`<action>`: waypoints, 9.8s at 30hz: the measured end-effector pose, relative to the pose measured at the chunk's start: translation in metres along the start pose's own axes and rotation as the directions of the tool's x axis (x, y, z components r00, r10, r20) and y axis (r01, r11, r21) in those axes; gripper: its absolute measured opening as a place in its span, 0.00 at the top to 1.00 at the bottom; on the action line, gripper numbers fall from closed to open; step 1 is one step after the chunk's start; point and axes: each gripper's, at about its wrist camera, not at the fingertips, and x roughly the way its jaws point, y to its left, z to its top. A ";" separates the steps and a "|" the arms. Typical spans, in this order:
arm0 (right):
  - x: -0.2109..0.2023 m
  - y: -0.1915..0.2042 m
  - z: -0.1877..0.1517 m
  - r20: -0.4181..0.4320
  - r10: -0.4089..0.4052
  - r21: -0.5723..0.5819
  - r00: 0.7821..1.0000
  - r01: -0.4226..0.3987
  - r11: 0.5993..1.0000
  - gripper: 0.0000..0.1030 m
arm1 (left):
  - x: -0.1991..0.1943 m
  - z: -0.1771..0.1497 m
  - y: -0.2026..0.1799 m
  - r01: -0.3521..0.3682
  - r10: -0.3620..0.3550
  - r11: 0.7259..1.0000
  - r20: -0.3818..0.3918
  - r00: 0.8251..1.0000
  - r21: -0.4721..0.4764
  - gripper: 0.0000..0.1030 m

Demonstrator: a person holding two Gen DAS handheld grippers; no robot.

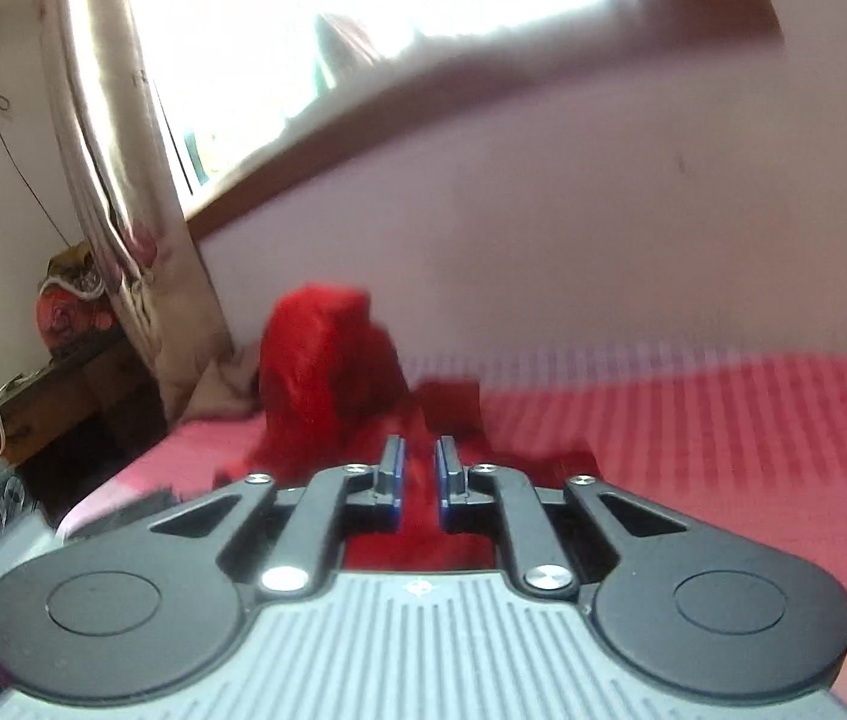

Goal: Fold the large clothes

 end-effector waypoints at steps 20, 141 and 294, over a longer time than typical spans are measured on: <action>0.035 -0.077 -0.074 0.067 0.273 0.421 0.960 -0.275 0.864 0.73 | 0.038 0.053 0.021 -0.134 0.118 0.987 -0.160 0.980 -0.093 0.79; 0.053 -0.045 -0.024 -0.029 -0.040 -0.342 0.999 0.028 0.939 0.44 | 0.064 -0.040 0.037 0.100 -0.079 0.982 -0.133 0.988 0.160 0.32; 0.208 0.071 -0.099 -0.036 0.285 0.174 0.958 -0.275 0.945 0.00 | -0.060 0.013 0.156 -0.588 0.584 0.809 -0.089 0.807 -0.022 0.00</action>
